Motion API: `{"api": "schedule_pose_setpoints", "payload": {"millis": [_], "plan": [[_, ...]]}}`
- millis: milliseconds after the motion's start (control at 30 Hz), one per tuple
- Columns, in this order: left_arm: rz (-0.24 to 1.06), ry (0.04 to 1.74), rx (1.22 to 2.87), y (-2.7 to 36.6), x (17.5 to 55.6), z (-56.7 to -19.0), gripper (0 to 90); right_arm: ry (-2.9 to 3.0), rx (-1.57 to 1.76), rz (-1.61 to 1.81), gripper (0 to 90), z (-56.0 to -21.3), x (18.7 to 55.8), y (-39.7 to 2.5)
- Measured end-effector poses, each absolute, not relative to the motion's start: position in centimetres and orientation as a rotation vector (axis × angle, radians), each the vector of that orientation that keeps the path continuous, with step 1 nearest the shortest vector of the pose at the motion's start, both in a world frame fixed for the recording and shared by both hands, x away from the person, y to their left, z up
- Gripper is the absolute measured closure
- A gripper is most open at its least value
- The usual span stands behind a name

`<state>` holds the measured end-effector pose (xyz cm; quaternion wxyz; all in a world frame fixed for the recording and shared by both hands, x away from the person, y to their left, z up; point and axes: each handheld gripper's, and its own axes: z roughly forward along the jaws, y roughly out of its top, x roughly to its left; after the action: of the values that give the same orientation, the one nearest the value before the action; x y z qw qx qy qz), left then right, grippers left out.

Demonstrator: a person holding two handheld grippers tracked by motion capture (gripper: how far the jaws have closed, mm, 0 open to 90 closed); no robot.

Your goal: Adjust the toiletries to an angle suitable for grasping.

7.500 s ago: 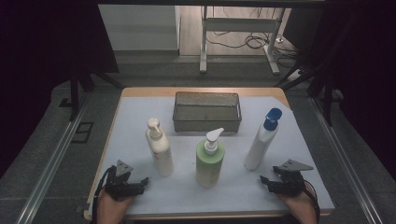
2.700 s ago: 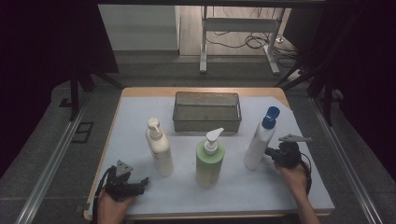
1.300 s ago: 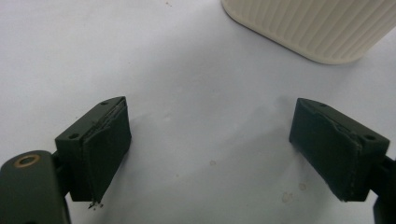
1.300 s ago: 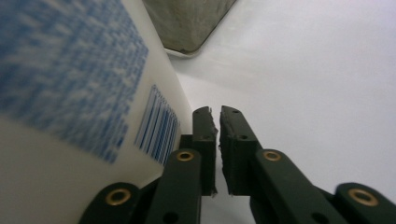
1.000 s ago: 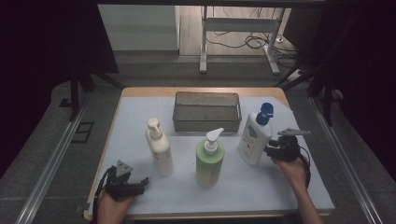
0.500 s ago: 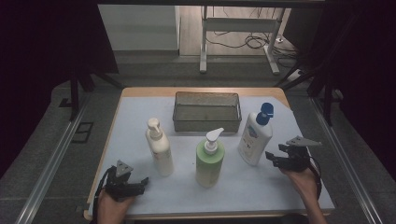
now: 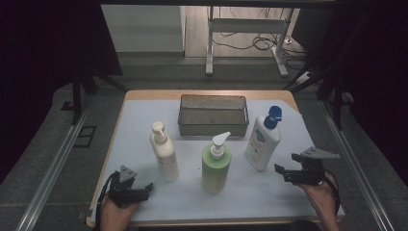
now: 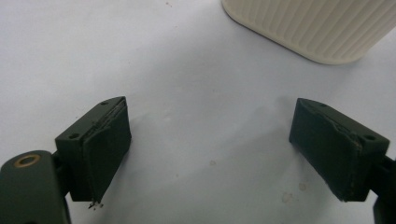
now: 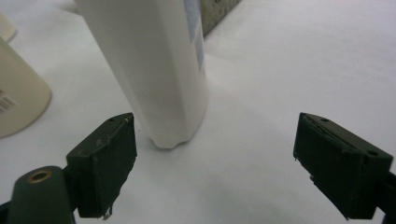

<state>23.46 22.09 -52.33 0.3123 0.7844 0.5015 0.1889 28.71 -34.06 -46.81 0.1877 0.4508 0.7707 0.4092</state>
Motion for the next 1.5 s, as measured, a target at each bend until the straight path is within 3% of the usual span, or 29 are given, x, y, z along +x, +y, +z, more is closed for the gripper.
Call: {"api": "schedule_pose_setpoints", "payload": {"millis": [167, 900, 1400, 1500], "plan": [[0.497, 1.325, 2.068, 22.1, 23.4, -52.3, 12.6, 2.17, 1.236, 1.202, 7.6, -46.0, 28.4, -33.5], [0.496, 1.325, 2.068, 22.1, 23.5, -52.3, 12.6, 2.151, 1.241, 1.206, 7.3, -43.1, 29.2, -29.4], [0.496, 1.325, 2.068, 22.1, 23.5, -52.3, 12.6, 2.046, 1.224, 1.159, 23.9, -41.2, 30.9, -26.6], [0.496, 1.326, 2.068, 22.1, 23.5, -52.3, 12.6, 2.037, 1.226, 1.136, 24.0, -41.1, 31.1, -26.2]]}}
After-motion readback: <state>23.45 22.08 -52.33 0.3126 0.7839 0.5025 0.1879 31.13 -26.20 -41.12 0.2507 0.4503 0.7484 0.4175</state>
